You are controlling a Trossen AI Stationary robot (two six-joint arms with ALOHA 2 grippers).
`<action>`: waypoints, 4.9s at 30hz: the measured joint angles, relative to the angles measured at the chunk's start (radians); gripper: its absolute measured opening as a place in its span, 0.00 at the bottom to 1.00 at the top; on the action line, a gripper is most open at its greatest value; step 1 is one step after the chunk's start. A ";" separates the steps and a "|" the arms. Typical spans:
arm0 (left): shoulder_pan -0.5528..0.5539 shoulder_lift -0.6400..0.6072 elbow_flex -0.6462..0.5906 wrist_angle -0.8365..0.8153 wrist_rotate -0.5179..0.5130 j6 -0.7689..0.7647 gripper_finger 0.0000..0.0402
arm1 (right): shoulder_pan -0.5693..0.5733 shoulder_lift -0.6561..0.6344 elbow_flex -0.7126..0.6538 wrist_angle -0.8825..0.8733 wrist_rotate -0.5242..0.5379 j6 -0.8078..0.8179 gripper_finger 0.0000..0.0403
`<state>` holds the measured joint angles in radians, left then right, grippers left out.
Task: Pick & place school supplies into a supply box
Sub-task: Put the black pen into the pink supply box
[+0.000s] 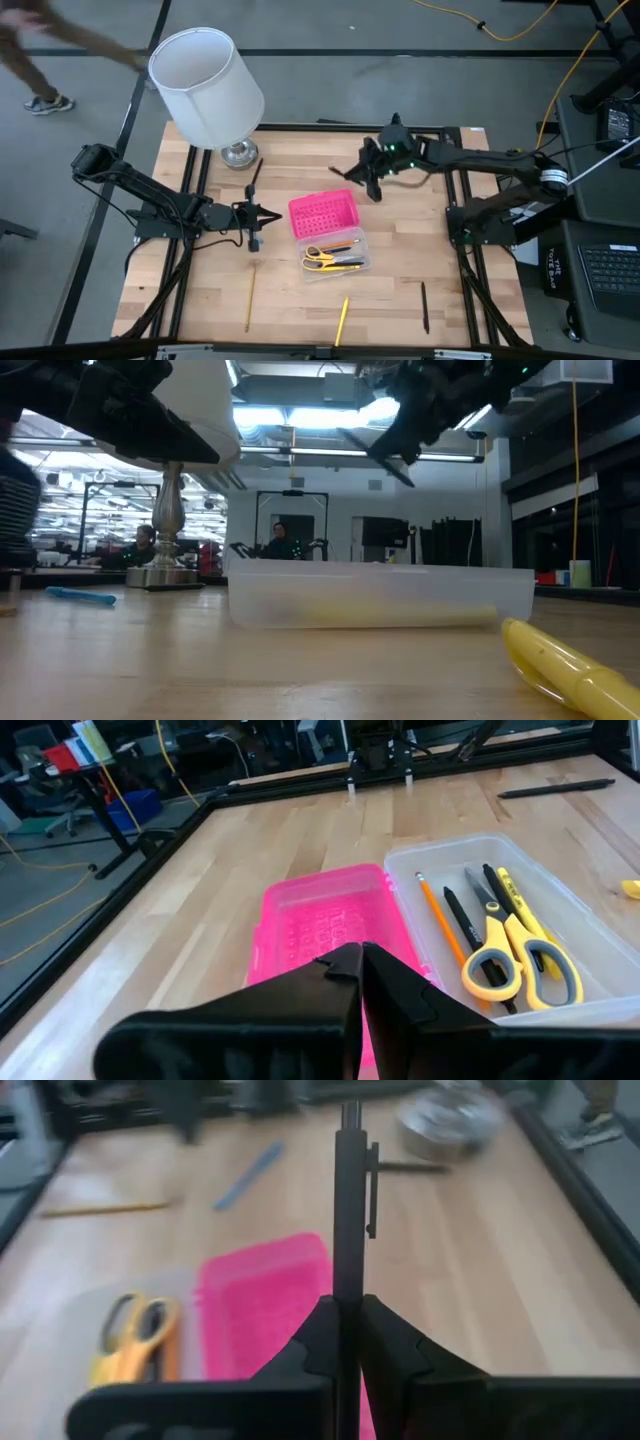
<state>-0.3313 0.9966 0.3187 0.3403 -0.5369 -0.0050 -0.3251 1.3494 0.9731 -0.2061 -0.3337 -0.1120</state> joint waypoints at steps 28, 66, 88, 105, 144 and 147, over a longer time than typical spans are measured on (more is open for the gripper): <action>-0.001 0.000 0.000 0.000 0.064 -0.007 0.01 | 0.618 -0.015 -0.050 0.061 0.468 0.283 0.07; -0.001 0.000 0.000 0.000 0.068 -0.062 0.01 | 0.643 0.180 -0.049 0.106 0.490 0.183 0.07; -0.001 0.000 0.000 0.000 0.067 -0.063 0.01 | 0.551 0.369 -0.049 0.139 0.410 0.132 0.08; -0.001 0.000 0.000 0.000 0.094 -0.086 0.01 | 0.544 0.374 -0.049 0.142 0.445 0.156 0.09; -0.001 0.000 0.000 0.003 0.145 -0.149 0.01 | 0.438 0.139 -0.016 0.099 0.445 -0.118 0.17; -0.002 0.000 0.000 -0.001 0.099 -0.199 0.01 | 0.397 0.136 -0.068 0.218 0.408 -0.148 0.07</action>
<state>-0.3328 0.9966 0.3183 0.3390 -0.4383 -0.2043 0.0720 1.4859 0.9047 0.0117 0.0742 -0.2599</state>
